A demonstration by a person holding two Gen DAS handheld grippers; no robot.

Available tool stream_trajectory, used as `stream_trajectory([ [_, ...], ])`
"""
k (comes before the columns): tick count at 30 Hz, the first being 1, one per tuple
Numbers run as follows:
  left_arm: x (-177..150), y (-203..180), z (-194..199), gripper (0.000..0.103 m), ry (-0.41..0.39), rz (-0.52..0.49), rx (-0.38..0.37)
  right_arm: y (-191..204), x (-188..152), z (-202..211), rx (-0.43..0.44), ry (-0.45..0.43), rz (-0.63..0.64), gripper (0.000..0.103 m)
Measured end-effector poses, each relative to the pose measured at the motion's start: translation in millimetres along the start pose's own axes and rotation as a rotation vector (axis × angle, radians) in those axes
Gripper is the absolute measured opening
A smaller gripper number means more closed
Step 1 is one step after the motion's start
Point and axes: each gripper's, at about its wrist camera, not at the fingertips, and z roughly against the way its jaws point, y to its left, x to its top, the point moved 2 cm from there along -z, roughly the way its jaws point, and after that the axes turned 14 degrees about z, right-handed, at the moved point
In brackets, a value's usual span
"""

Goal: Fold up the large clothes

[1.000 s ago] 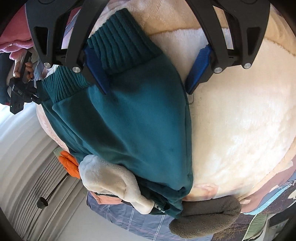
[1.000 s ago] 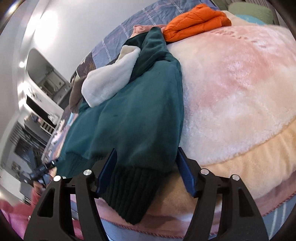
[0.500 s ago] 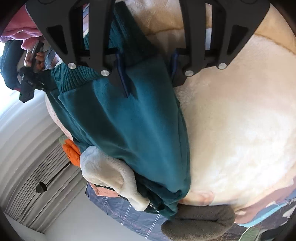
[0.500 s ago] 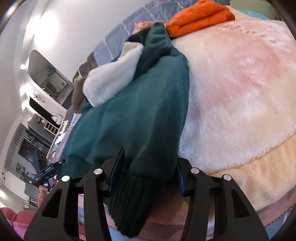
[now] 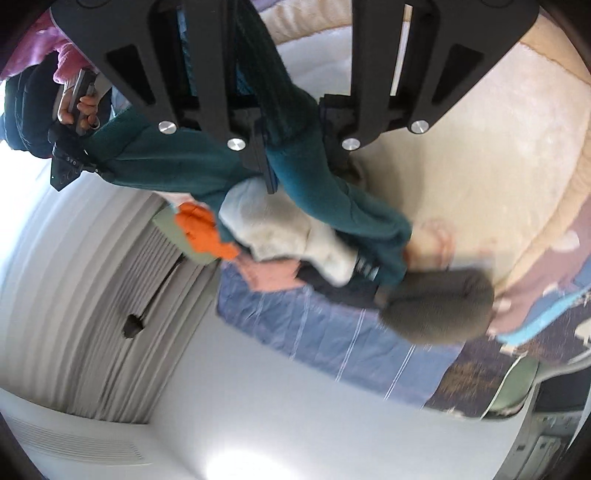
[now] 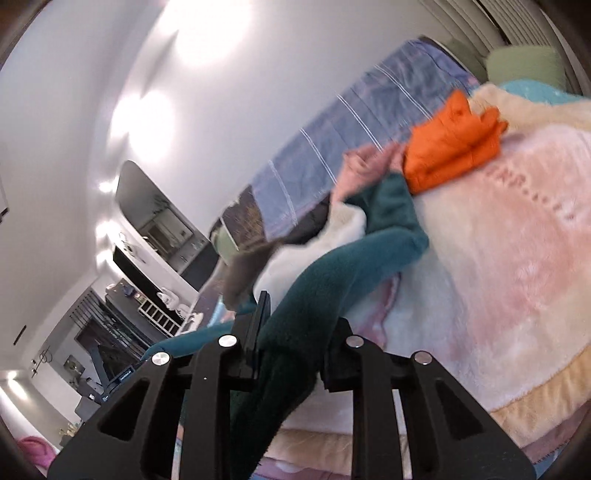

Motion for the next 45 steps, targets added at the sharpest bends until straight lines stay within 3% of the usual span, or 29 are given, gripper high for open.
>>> stream_trajectory([
  [5,-9.7,-23.2,50.5,0.017,-0.024,-0.009,-0.029,21.7,-4.4,47.1,-0.014,0.011,0.011,0.023],
  [8,-18.0,-41.7,65.6,0.018,-0.03,-0.094,-0.004,39.7,-3.6,60.2,-0.099,0.036,0.127,0.023],
  [11,-18.5,-40.2,49.4,0.018,0.002,-0.107,0.036,28.5,-7.8,43.0,-0.13,0.059,0.112,0.023],
  [15,-10.7,-23.8,28.9,0.018,-0.003,-0.042,0.055,12.0,-8.2,26.4,-0.124,0.023,0.06,0.023],
  [21,8.4,-18.3,15.9,0.019,-0.036,0.006,0.047,12.6,15.9,1.3,-0.131,-0.002,0.11,0.023],
  [29,41.9,-20.1,-12.8,0.019,-0.043,-0.013,0.047,-1.1,48.5,-36.7,-0.145,0.004,0.12,0.023],
  [36,85.1,1.2,-74.7,0.019,0.0,0.046,0.064,-37.7,69.4,-103.2,-0.198,0.062,0.119,0.023],
  [41,94.1,43.0,-159.9,0.021,0.059,0.067,0.272,-81.5,56.9,-175.2,-0.356,0.191,0.161,0.023],
  [43,83.8,71.1,-199.7,0.021,0.104,0.09,0.345,-102.1,36.4,-206.5,-0.424,0.27,0.182,0.024],
  [45,74.3,94.1,-229.4,0.022,0.136,0.109,0.387,-115.4,17.7,-225.0,-0.484,0.291,0.194,0.024],
])
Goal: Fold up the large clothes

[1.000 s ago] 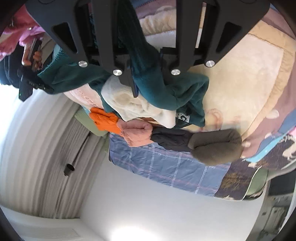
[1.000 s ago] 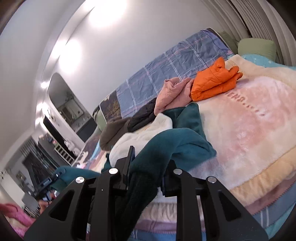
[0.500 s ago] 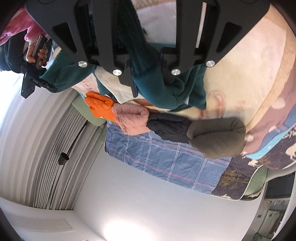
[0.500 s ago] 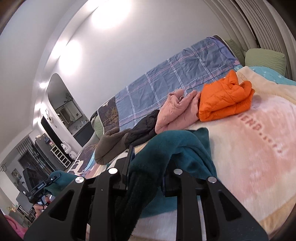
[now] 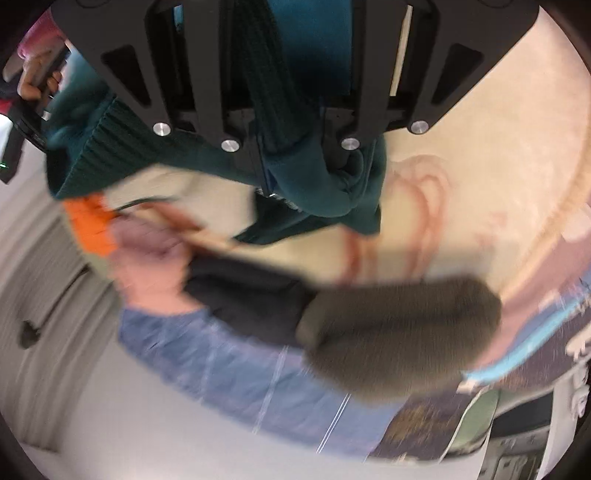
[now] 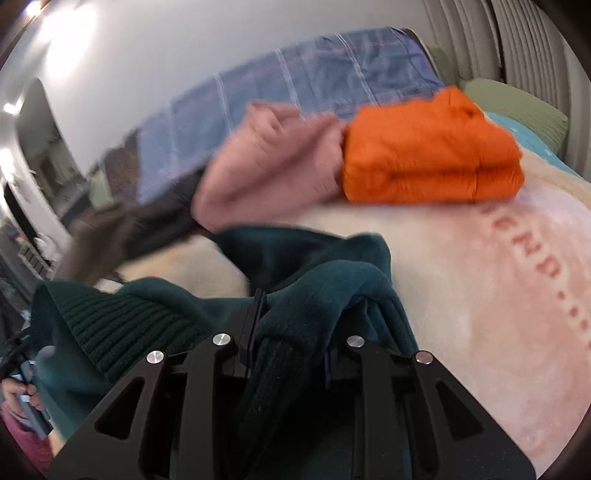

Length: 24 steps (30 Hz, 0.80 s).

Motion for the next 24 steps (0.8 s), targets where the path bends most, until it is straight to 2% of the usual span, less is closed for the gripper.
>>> stream_trajectory([
  [1,-3.1,4.9,-14.6,0.022,-0.011,0.0,-0.003,0.5,-2.7,-5.2,-0.025,-0.008,0.007,0.024],
  [3,-3.9,6.2,-18.6,0.022,-0.029,-0.016,-0.017,-0.8,-3.2,-7.8,-0.033,-0.012,0.0,0.024],
  [7,-4.7,8.2,-14.7,0.022,-0.018,-0.02,-0.041,-13.7,-4.0,-10.4,0.039,-0.003,-0.06,0.024],
  [10,-2.9,8.2,-12.5,0.023,-0.015,0.004,-0.07,-14.7,-4.4,-6.7,0.058,-0.007,-0.066,0.025],
  [13,-2.3,6.4,1.6,0.023,-0.021,0.017,-0.099,-4.8,0.5,12.8,0.052,-0.017,-0.012,0.029],
  [15,0.3,4.6,24.1,0.026,-0.043,0.006,-0.144,-1.4,6.0,32.6,0.059,-0.036,0.012,0.032],
  [18,0.4,-3.3,61.6,0.033,-0.096,-0.041,-0.201,4.1,11.8,63.6,0.09,-0.083,0.05,0.041],
  [20,-2.2,-11.5,82.0,0.038,-0.123,-0.081,-0.211,7.0,12.0,78.6,0.139,-0.098,0.057,0.055],
  [21,-4.1,-14.0,89.1,0.041,-0.132,-0.092,-0.219,6.7,12.3,81.5,0.166,-0.097,0.045,0.06],
  [22,-5.7,-16.0,93.8,0.045,-0.137,-0.096,-0.23,5.0,11.2,84.0,0.2,-0.097,0.017,0.07],
  [24,-9.8,-19.4,99.6,0.052,-0.135,-0.094,-0.242,1.1,10.4,87.8,0.198,-0.101,-0.023,0.074],
])
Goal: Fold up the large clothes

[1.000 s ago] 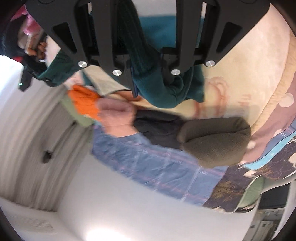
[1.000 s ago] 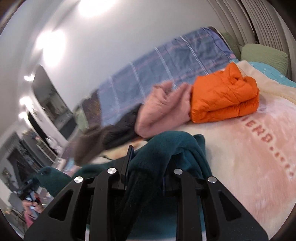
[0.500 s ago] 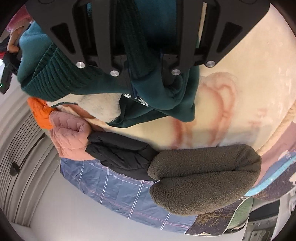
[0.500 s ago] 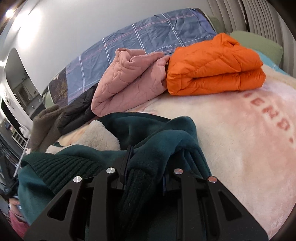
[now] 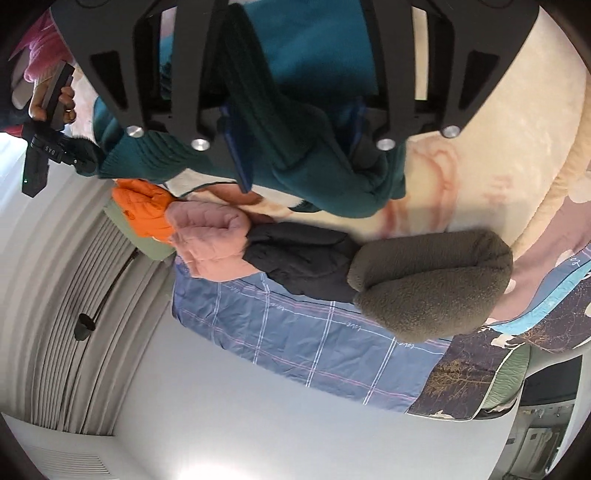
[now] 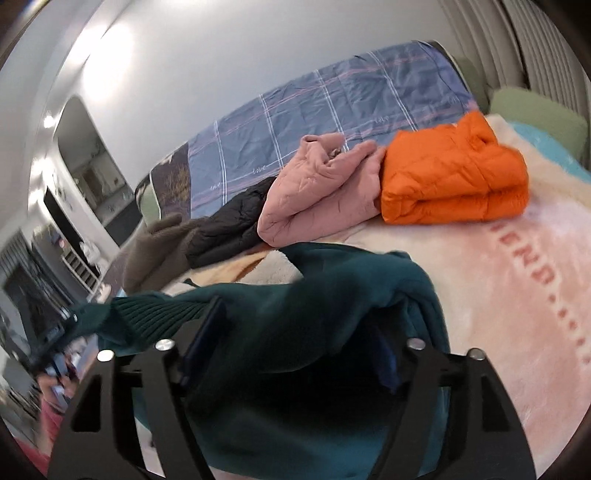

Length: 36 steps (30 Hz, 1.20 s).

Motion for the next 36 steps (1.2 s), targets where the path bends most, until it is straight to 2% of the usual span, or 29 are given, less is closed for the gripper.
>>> stream_trajectory([
  [2,0.3,-2.3,1.5,0.061,0.012,0.021,-0.016,-2.7,1.2,9.1,-0.071,-0.035,-0.002,0.08],
  [3,2.0,-1.6,2.8,0.062,0.018,0.038,-0.033,-4.4,2.4,16.5,-0.111,-0.06,0.002,0.08],
  [6,10.0,2.6,6.9,0.065,0.037,0.103,-0.085,-2.3,6.0,26.4,-0.162,-0.085,0.032,0.082],
  [10,17.2,7.0,1.4,0.069,0.067,0.161,-0.106,14.9,10.8,19.6,-0.215,-0.06,0.174,0.083],
  [12,20.5,14.1,-5.8,0.073,0.098,0.226,-0.124,23.5,12.2,9.2,-0.228,-0.039,0.248,0.083],
  [13,22.6,24.0,-13.0,0.077,0.148,0.293,-0.128,27.5,13.2,2.3,-0.228,-0.026,0.284,0.083],
  [15,24.2,42.6,-22.5,0.077,0.196,0.405,-0.119,31.1,15.1,-12.7,-0.23,-0.002,0.342,0.083],
  [16,26.3,55.4,-23.8,0.077,0.188,0.457,-0.084,30.6,16.0,-20.5,-0.227,0.013,0.365,0.083],
  [17,28.3,61.5,-21.6,0.077,0.17,0.466,-0.053,29.0,16.7,-28.6,-0.224,0.031,0.382,0.083],
  [21,41.0,71.9,5.7,0.081,0.057,0.434,-0.009,11.6,23.4,-64.9,-0.22,0.11,0.382,0.083],
  [23,44.8,69.6,15.7,0.084,0.003,0.363,0.057,-0.2,27.0,-82.5,-0.192,0.145,0.355,0.083],
  [24,44.7,65.9,15.2,0.085,0.007,0.316,0.076,-4.2,28.4,-88.7,-0.182,0.155,0.344,0.083],
  [25,41.7,58.8,8.9,0.085,0.04,0.252,0.08,-10.0,30.6,-96.9,-0.169,0.166,0.329,0.083],
  [27,36.4,48.7,-4.8,0.085,0.095,0.188,0.084,-16.5,34.6,-107.7,-0.145,0.168,0.309,0.083],
  [28,30.8,39.1,-18.7,0.086,0.141,0.131,0.094,-18.0,36.7,-111.5,-0.126,0.162,0.311,0.083],
  [30,26.3,29.3,-37.7,0.086,0.182,0.062,0.1,-17.8,41.8,-119.4,-0.085,0.151,0.346,0.083],
  [32,25.8,19.1,-62.1,0.085,0.22,0.01,0.107,-16.0,44.6,-126.2,-0.075,0.164,0.38,0.083],
  [36,34.4,10.9,-106.8,0.08,0.289,-0.026,0.091,-17.9,45.6,-142.0,0.006,0.23,0.373,0.083],
])
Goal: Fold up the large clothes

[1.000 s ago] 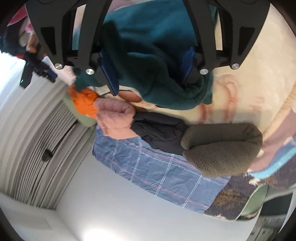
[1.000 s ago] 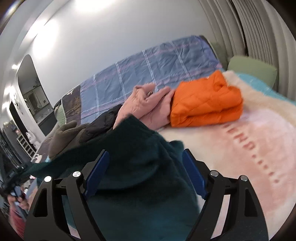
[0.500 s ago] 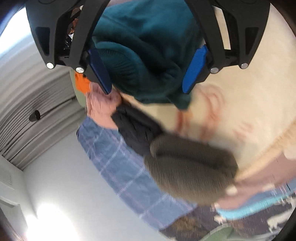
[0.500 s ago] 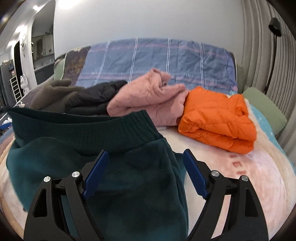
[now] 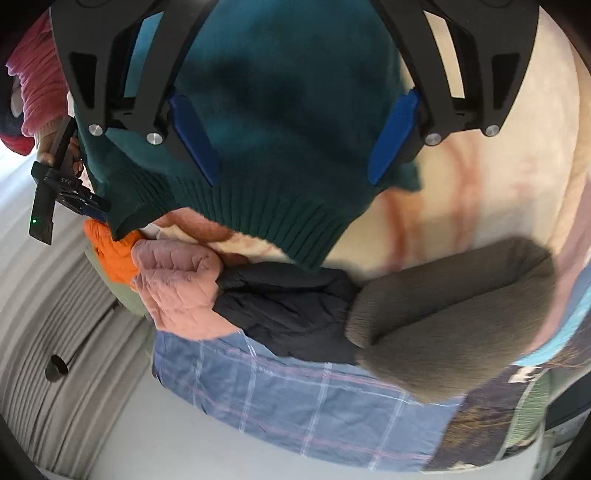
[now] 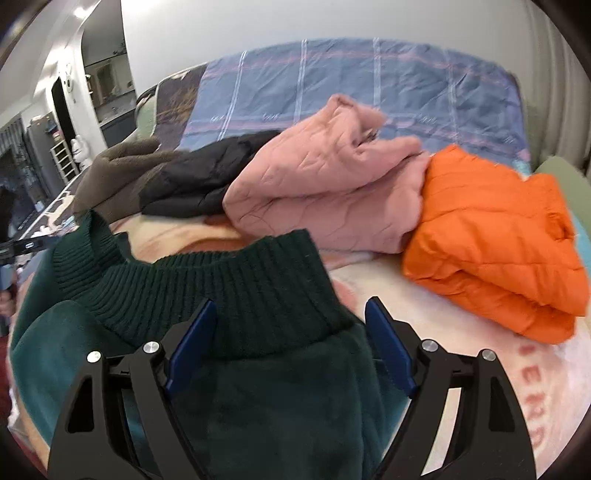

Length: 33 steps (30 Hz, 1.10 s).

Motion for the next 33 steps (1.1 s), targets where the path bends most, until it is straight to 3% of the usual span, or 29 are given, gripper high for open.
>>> stream_trajectory([
  [1,4.1,-1.3,-7.6,0.074,0.014,-0.006,-0.001,-0.7,0.2,-2.9,0.012,0.003,-0.004,0.079],
  [3,10.1,1.9,-26.8,0.036,0.035,-0.004,0.053,-2.5,0.3,-4.8,-0.017,0.002,-0.012,0.046],
  [4,11.2,6.1,-33.3,0.01,0.026,0.004,0.111,-4.4,-0.5,-4.0,-0.025,-0.005,-0.033,0.021],
  [5,11.8,8.5,-31.0,0.003,-0.005,0.032,0.125,-10.5,-1.6,1.4,-0.047,-0.033,-0.094,0.016],
  [7,11.6,13.2,-8.4,0.0,-0.107,0.085,0.096,-16.1,-3.2,16.6,-0.083,-0.083,-0.154,0.013],
  [10,10.4,17.1,23.1,0.0,-0.216,0.073,0.125,-21.6,-5.7,43.0,-0.139,-0.142,-0.203,0.012],
  [13,12.2,35.6,27.3,0.0,-0.201,0.113,0.169,-26.8,-12.6,31.5,-0.214,-0.065,-0.197,0.012],
  [15,10.0,41.4,20.2,0.0,-0.157,0.141,0.113,-26.2,-21.0,10.2,-0.203,-0.003,-0.197,0.014],
  [16,8.4,42.6,16.9,0.006,-0.128,0.155,0.053,-25.8,-24.4,4.5,-0.186,-0.002,-0.202,0.015],
  [17,6.6,41.1,13.0,0.034,-0.098,0.164,0.002,-24.6,-26.3,1.7,-0.17,-0.008,-0.204,0.017],
  [19,5.5,34.1,3.4,0.078,-0.063,0.144,-0.018,-23.1,-25.0,3.0,-0.168,-0.017,-0.21,0.019],
  [22,5.3,18.0,-19.5,0.078,0.001,0.055,-0.017,-23.5,-25.5,3.6,-0.171,-0.01,-0.212,0.019],
  [24,7.9,14.1,-37.6,0.048,0.03,0.05,0.029,-24.2,-27.5,1.4,-0.19,-0.002,-0.218,0.019],
  [25,8.8,13.6,-41.4,0.015,0.032,0.045,0.049,-24.0,-27.9,2.4,-0.211,-0.003,-0.219,0.018],
  [27,9.5,6.9,-31.2,0.012,-0.039,0.022,0.071,-24.0,-24.9,10.1,-0.268,-0.03,-0.215,0.015],
  [28,6.6,-0.5,-15.8,0.012,-0.12,-0.025,0.093,-21.8,-23.3,14.9,-0.301,-0.046,-0.203,0.012],
  [29,5.5,-5.9,-5.5,0.012,-0.168,-0.057,0.112,-18.3,-21.3,19.7,-0.336,-0.059,-0.188,0.0],
  [31,3.3,-7.5,7.7,0.012,-0.209,-0.101,0.134,-17.2,-18.9,23.1,-0.491,-0.044,-0.155,0.0],
  [32,2.1,1.0,0.6,0.012,-0.186,-0.106,0.171,-20.7,-19.5,19.0,-0.485,-0.03,-0.16,0.0],
  [33,2.4,6.3,-8.8,0.013,-0.154,-0.096,0.201,-31.2,-25.1,3.7,-0.408,0.019,-0.21,0.0],
])
